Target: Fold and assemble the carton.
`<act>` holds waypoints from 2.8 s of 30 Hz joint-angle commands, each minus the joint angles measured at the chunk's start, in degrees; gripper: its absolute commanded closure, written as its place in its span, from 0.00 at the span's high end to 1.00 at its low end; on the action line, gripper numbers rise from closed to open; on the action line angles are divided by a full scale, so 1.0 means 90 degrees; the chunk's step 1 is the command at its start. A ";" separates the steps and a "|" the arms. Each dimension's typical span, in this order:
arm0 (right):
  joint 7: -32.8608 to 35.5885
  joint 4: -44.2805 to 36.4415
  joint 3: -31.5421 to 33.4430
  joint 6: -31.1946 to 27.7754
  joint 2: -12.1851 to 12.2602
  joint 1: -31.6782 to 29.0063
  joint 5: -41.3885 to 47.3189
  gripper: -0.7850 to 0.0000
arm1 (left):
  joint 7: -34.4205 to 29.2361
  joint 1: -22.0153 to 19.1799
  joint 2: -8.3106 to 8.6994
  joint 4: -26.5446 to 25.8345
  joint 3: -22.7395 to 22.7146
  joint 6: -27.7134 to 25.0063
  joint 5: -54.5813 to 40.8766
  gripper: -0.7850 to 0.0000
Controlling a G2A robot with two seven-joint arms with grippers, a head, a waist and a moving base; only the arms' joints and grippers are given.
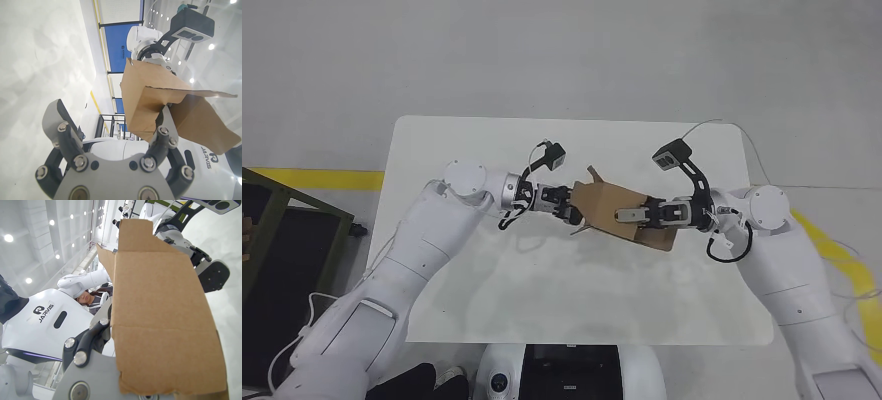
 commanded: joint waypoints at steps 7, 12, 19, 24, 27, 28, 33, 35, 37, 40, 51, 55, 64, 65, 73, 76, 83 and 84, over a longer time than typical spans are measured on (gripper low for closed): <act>-0.0057 0.0060 0.0053 -0.0017 0.0009 -0.0019 0.0038 0.00 | 0.0014 0.0013 0.0005 0.0043 -0.0077 -0.0071 -0.0046 1.00; -0.0109 0.0213 0.0214 -0.0082 0.0035 -0.0075 0.0143 0.00 | 0.0011 0.0072 0.0045 0.0078 -0.0216 -0.0137 -0.0044 1.00; -0.0317 0.0415 0.0448 -0.0173 0.0061 -0.0207 0.0398 0.00 | -0.0023 0.0223 0.0104 0.0003 -0.0365 -0.0153 -0.0032 1.00; -0.0322 0.0410 0.0498 -0.0162 0.0066 -0.0256 0.0473 0.00 | -0.0028 0.0301 0.0119 -0.0057 -0.0391 -0.0121 -0.0033 1.00; -0.0307 0.0395 0.0498 -0.0132 0.0064 -0.0285 0.0514 0.00 | -0.0042 0.0315 0.0114 -0.0100 -0.0363 -0.0099 -0.0022 1.00; -0.0300 0.0391 0.0493 -0.0119 0.0064 -0.0290 0.0509 0.00 | -0.0041 0.0314 0.0111 -0.0107 -0.0351 -0.0091 -0.0015 1.00; -0.0248 0.0349 0.0452 -0.0067 0.0055 -0.0299 0.0537 0.00 | -0.0035 0.0256 0.0081 -0.0105 -0.0262 -0.0055 0.0027 1.00; -0.0226 0.0319 0.0431 -0.0064 0.0050 -0.0298 0.0535 0.00 | -0.0038 0.0218 0.0064 -0.0091 -0.0217 -0.0045 0.0036 1.00; -0.0200 0.0293 0.0414 -0.0058 0.0045 -0.0302 0.0559 0.00 | -0.0040 0.0183 0.0046 -0.0067 -0.0173 -0.0042 0.0038 1.00; -0.0174 0.0263 0.0405 -0.0055 0.0041 -0.0300 0.0563 0.00 | -0.0055 0.0133 0.0021 -0.0040 -0.0104 -0.0035 0.0063 1.00; -0.0155 0.0207 0.0280 -0.0006 0.0008 -0.0239 0.0521 0.00 | -0.0132 0.0018 -0.0046 -0.0007 0.0065 -0.0045 0.0102 1.00; -0.0128 0.0204 0.0236 0.0009 -0.0003 -0.0223 0.0502 0.00 | -0.0138 -0.0006 -0.0060 0.0024 0.0085 -0.0052 0.0097 1.00; -0.0090 0.0195 0.0176 -0.0005 -0.0022 -0.0217 0.0502 0.00 | -0.0137 -0.0027 -0.0078 0.0076 0.0101 -0.0072 0.0108 1.00; -0.0093 0.0195 0.0171 -0.0006 -0.0024 -0.0216 0.0500 0.00 | -0.0146 -0.0029 -0.0079 0.0079 0.0104 -0.0074 0.0113 1.00; -0.0100 0.0219 0.0159 -0.0025 -0.0037 -0.0213 0.0532 0.00 | -0.0162 -0.0038 -0.0090 0.0095 0.0104 -0.0079 0.0099 1.00; -0.0119 0.0255 0.0193 -0.0059 -0.0037 -0.0224 0.0573 0.00 | -0.0162 -0.0035 -0.0090 0.0112 0.0092 -0.0080 0.0090 1.00; -0.0125 0.0291 0.0356 -0.0136 -0.0018 -0.0292 0.0702 0.00 | -0.0169 -0.0012 -0.0070 0.0155 0.0009 -0.0111 0.0079 1.00; -0.0156 0.0312 0.0396 -0.0149 -0.0014 -0.0309 0.0728 0.00 | -0.0171 -0.0003 -0.0064 0.0150 -0.0011 -0.0113 0.0077 1.00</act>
